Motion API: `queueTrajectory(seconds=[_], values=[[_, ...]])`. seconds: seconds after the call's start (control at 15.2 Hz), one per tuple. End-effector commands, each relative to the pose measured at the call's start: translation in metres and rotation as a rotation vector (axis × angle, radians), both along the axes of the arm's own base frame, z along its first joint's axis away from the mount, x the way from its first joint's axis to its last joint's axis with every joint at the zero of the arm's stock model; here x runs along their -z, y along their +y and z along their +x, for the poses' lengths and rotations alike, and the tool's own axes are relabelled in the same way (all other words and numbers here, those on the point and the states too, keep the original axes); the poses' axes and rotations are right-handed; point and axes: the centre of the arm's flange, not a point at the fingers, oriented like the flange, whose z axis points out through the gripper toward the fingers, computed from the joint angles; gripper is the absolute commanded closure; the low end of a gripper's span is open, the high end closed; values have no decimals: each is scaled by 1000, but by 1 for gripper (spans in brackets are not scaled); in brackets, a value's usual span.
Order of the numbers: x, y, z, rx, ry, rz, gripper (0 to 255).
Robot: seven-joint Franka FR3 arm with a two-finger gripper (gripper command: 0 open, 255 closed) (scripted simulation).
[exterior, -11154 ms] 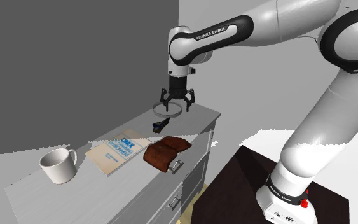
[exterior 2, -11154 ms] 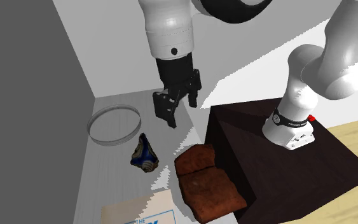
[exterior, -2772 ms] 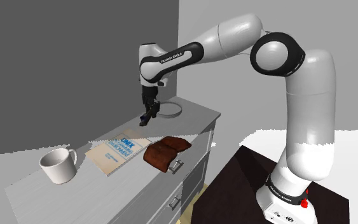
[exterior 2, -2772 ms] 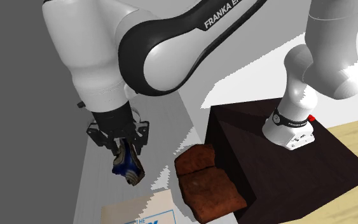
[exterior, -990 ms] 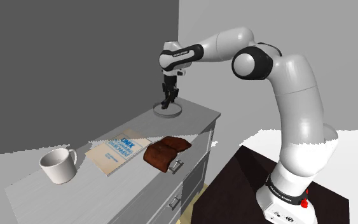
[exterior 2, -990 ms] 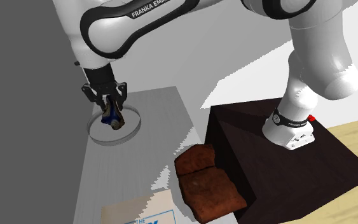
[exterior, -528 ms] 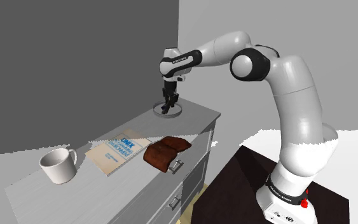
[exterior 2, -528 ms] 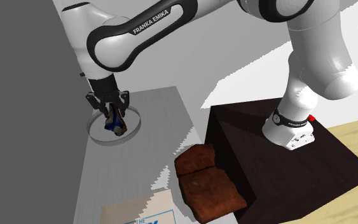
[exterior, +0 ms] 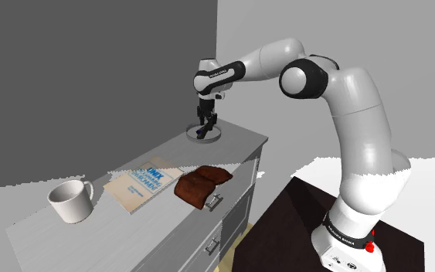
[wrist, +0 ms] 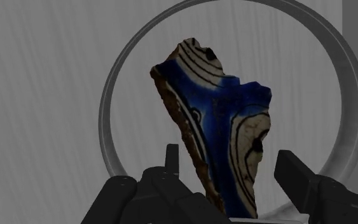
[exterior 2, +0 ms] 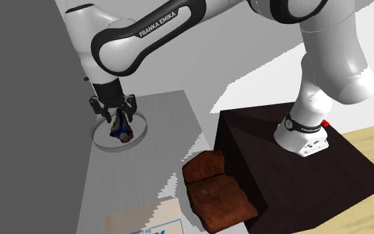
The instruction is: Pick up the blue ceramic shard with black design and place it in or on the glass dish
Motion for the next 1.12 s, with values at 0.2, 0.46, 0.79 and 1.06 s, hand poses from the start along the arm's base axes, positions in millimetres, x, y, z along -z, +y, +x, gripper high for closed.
queueTrajectory(seconds=[0.2, 0.46, 0.79, 1.06], values=[[0, 0, 0, 0, 0, 0, 0], [-40, -2, 1, 0, 0, 0, 0], [-50, -2, 1, 0, 0, 0, 0], [-50, -2, 1, 0, 0, 0, 0]])
